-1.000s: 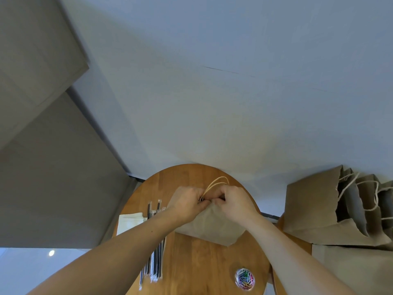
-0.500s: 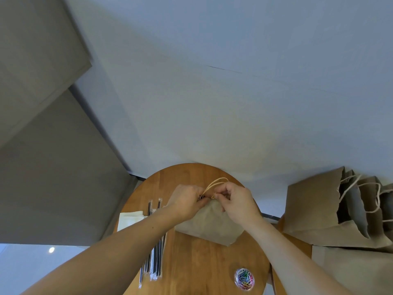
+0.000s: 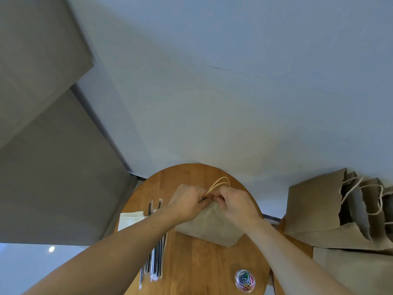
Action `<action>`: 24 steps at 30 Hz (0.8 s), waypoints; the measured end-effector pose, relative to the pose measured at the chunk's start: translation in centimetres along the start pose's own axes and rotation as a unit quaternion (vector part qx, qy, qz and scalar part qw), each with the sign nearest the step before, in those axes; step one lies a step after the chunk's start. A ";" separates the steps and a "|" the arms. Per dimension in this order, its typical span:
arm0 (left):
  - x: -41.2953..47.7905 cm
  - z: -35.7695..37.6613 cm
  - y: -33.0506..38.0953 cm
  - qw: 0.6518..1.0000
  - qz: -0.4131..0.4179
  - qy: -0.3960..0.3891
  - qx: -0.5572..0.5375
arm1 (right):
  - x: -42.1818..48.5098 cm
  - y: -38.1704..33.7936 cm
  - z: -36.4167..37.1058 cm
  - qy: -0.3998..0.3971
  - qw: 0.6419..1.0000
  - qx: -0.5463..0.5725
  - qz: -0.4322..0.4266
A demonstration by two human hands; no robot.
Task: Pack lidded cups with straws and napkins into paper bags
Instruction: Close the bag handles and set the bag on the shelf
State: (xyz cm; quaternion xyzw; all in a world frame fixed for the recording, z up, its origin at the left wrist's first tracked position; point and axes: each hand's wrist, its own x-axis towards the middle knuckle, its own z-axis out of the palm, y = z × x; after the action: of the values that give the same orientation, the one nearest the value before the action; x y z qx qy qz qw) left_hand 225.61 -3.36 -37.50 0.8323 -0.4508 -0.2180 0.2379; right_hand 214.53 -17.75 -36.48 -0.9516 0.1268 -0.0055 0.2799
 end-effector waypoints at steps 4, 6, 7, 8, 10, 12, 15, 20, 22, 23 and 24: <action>0.0 0.0 0.1 1.000 0.003 0.014 -0.006 | 0.0 0.1 0.2 0.037 0.996 0.050 0.060; 0.0 -0.1 0.0 1.000 0.007 0.015 -0.008 | 0.2 0.1 0.1 0.044 0.990 0.088 0.100; 0.0 -0.1 0.0 1.000 0.008 0.017 -0.011 | 0.2 0.2 0.1 0.040 0.988 0.098 0.110; 0.0 -0.1 0.0 1.000 0.009 0.021 -0.015 | 0.2 0.2 0.1 0.033 0.988 0.098 0.112; -0.1 0.0 -0.1 1.000 0.007 0.022 -0.021 | 0.1 0.2 0.2 0.024 0.991 0.080 0.105; -0.1 0.2 0.0 0.999 0.002 0.021 -0.026 | 0.0 0.1 0.2 0.020 0.993 0.067 0.097; 0.0 0.2 0.1 0.999 0.002 0.027 -0.019 | -0.1 0.0 0.3 0.021 0.996 0.040 0.072; 0.1 0.2 0.0 0.999 0.026 0.034 -0.005 | -0.3 -0.2 0.2 0.043 0.999 -0.019 -0.022; 0.1 0.2 -0.1 0.999 0.026 0.031 0.000 | -0.3 -0.1 0.3 0.038 0.997 -0.042 -0.051; 0.1 0.2 -0.2 0.999 0.022 0.026 0.001 | -0.3 0.1 0.3 0.037 0.996 -0.050 -0.063; 0.1 0.2 -0.2 1.000 0.018 0.021 0.000 | -0.3 0.3 0.4 0.035 0.995 -0.058 -0.075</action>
State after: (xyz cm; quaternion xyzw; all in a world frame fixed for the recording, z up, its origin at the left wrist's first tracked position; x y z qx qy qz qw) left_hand 225.72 -3.41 -37.79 0.8286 -0.4604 -0.1965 0.2509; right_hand 214.21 -17.71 -36.98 -0.9723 0.0652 -0.0523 0.2184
